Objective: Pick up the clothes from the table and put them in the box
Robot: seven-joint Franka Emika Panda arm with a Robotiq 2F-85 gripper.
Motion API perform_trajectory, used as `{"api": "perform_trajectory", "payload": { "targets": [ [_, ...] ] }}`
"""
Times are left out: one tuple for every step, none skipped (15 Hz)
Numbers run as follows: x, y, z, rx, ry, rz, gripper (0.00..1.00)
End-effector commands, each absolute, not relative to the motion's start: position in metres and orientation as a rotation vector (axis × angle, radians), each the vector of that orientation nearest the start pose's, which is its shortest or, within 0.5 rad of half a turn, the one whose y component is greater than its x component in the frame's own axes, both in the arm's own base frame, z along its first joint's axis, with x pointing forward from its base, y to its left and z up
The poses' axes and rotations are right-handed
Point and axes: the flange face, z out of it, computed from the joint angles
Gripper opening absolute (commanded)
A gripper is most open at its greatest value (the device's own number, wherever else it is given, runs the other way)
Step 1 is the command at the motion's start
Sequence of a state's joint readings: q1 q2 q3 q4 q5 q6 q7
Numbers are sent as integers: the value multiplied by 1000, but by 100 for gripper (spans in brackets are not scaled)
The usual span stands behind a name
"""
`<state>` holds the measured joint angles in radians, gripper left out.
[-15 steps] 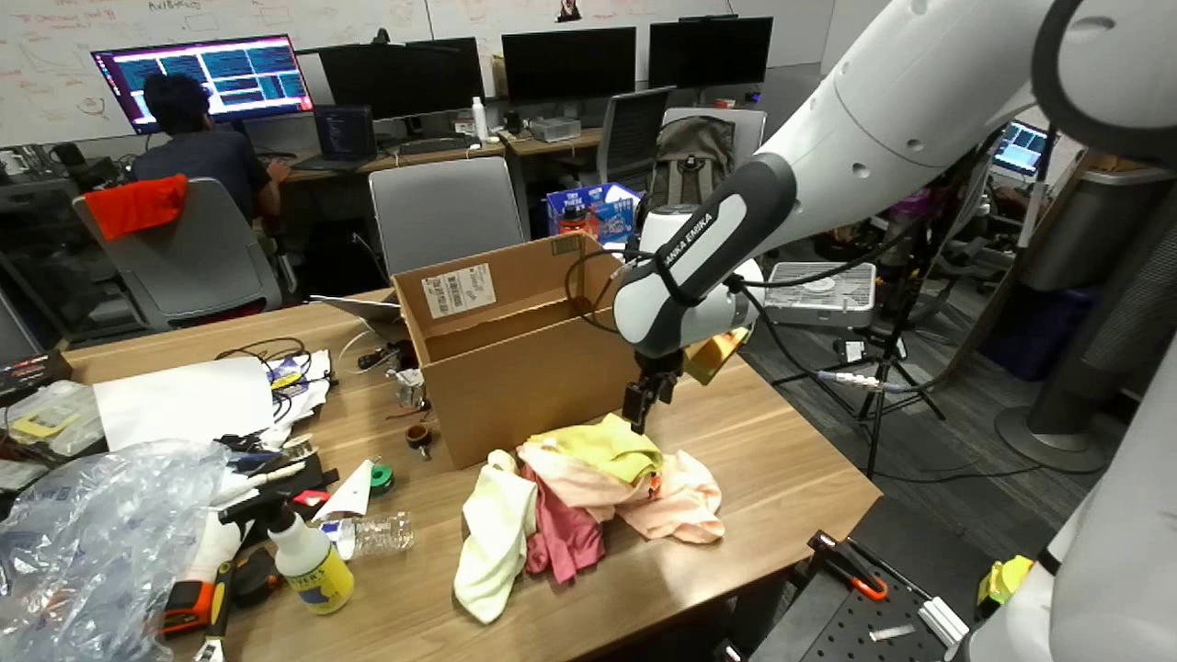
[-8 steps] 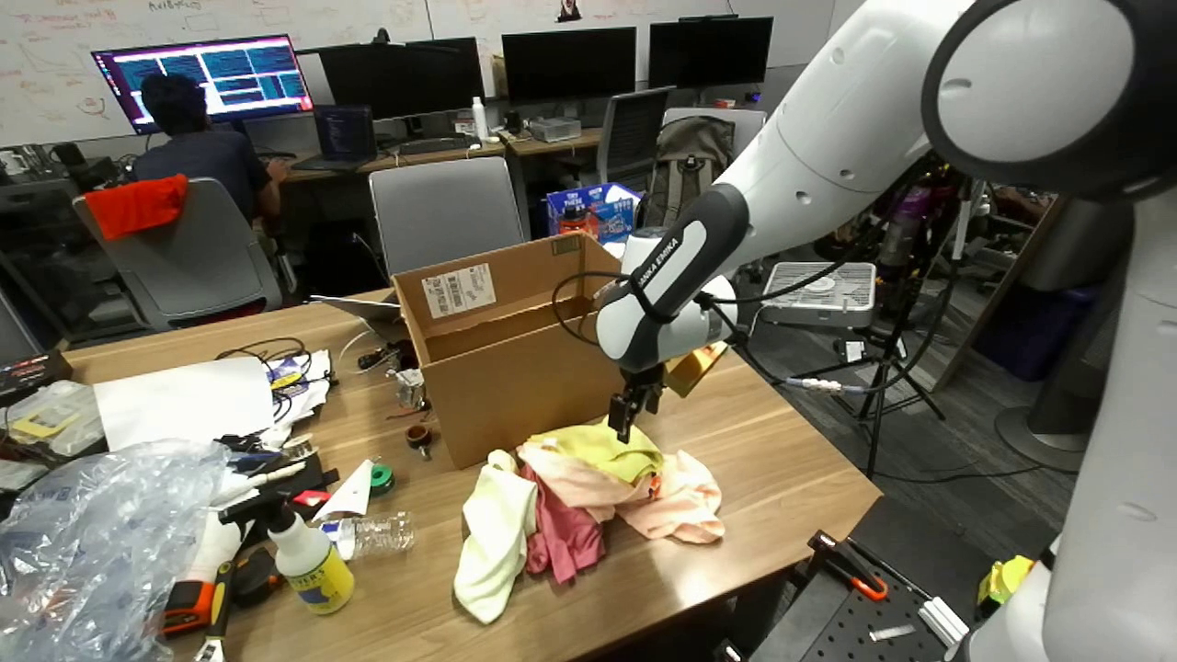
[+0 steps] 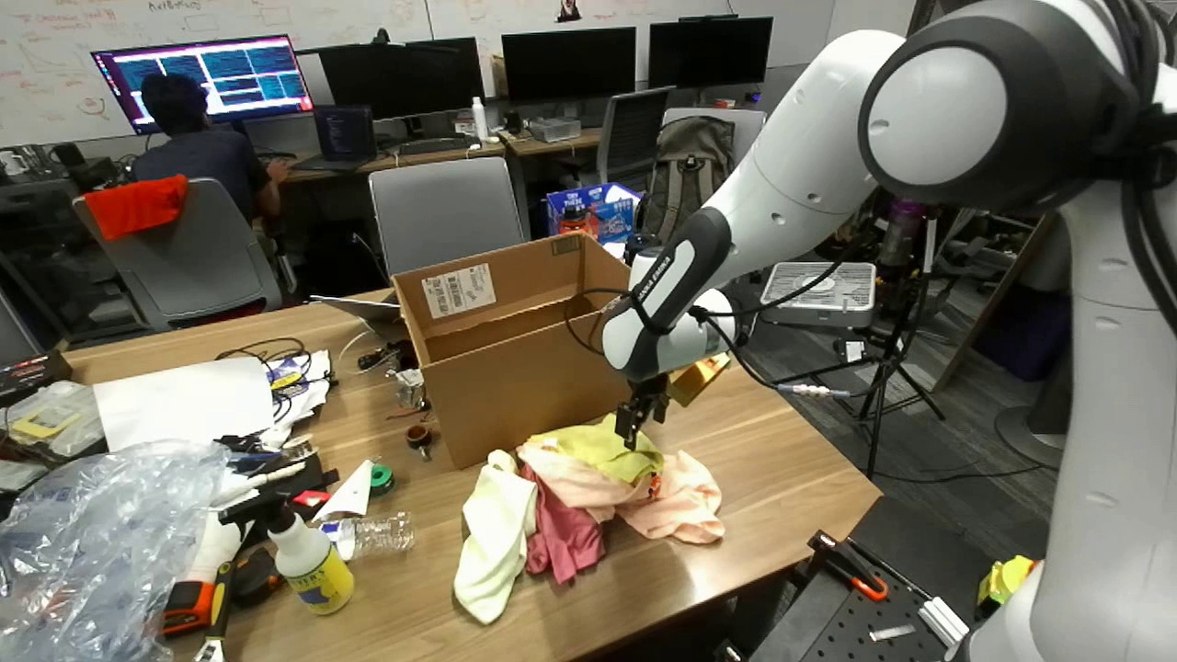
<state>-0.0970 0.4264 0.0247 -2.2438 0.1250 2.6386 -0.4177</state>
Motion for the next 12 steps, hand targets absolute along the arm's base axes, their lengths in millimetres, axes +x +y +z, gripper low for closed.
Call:
{"api": "perform_trajectory", "payload": {
  "targets": [
    [547, -35, 162, -3026, -359, 15, 100],
    [547, -31, 159, -3020, -369, 21, 100],
    [548, -27, 157, -3013, -380, 27, 100],
    [548, -23, 154, -3006, -390, 33, 100],
    [548, -19, 151, -3000, -399, 36, 100],
    [548, -16, 149, -2995, -409, 41, 100],
    [548, -13, 147, -2992, -418, 47, 100],
    [549, -12, 143, -2993, -429, 50, 100],
    [550, -12, 141, -2994, -435, 52, 100],
    [552, -13, 139, -3002, -438, 37, 100],
    [555, -15, 136, -3013, -439, 23, 100],
    [559, -17, 135, -3019, -434, 1, 100]
  ]
}}
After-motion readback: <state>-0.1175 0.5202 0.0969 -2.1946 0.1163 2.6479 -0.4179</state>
